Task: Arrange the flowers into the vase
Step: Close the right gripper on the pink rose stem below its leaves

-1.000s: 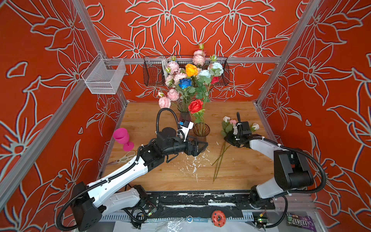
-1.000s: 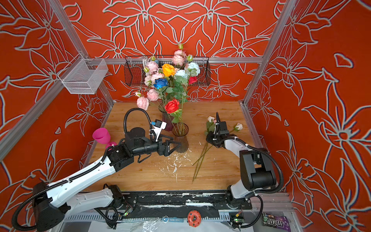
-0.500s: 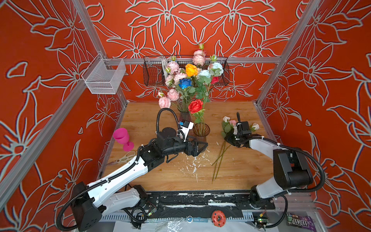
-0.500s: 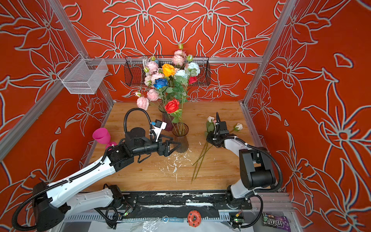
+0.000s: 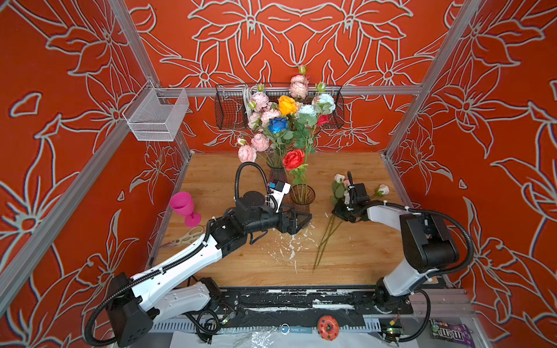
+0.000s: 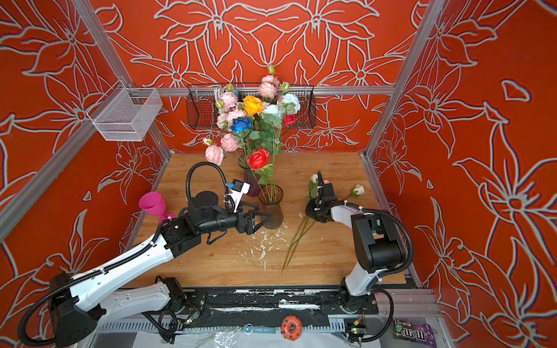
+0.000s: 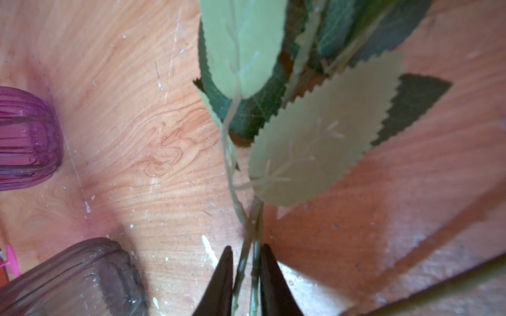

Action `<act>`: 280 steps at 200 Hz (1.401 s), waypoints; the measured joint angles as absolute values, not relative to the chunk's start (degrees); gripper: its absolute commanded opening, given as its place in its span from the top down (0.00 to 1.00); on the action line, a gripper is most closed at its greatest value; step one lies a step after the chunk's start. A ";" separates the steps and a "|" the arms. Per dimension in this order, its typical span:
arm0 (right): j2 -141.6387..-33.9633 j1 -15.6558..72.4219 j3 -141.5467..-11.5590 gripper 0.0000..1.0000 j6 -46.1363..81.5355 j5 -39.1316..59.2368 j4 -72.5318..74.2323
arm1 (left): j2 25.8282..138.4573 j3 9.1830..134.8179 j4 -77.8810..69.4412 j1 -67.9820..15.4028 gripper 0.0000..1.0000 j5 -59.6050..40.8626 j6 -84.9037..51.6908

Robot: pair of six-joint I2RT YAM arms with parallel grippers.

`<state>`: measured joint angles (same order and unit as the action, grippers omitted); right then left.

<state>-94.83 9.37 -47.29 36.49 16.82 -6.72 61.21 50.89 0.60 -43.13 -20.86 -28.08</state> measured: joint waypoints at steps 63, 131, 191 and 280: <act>-91.18 10.39 -47.33 0.72 36.12 13.34 -9.32 | 61.21 50.89 0.62 -43.13 0.04 -20.82 -28.08; -90.08 13.21 -47.31 0.73 38.28 13.06 -8.25 | 61.23 50.89 0.75 -43.13 0.04 -20.62 -28.03; -93.58 13.52 -45.67 0.73 40.58 14.20 -5.80 | 61.25 50.89 0.84 -43.13 0.04 -20.43 -27.81; -87.33 13.58 -45.43 0.73 39.33 13.74 -8.34 | 61.45 50.89 0.84 -43.13 0.04 -20.16 -27.18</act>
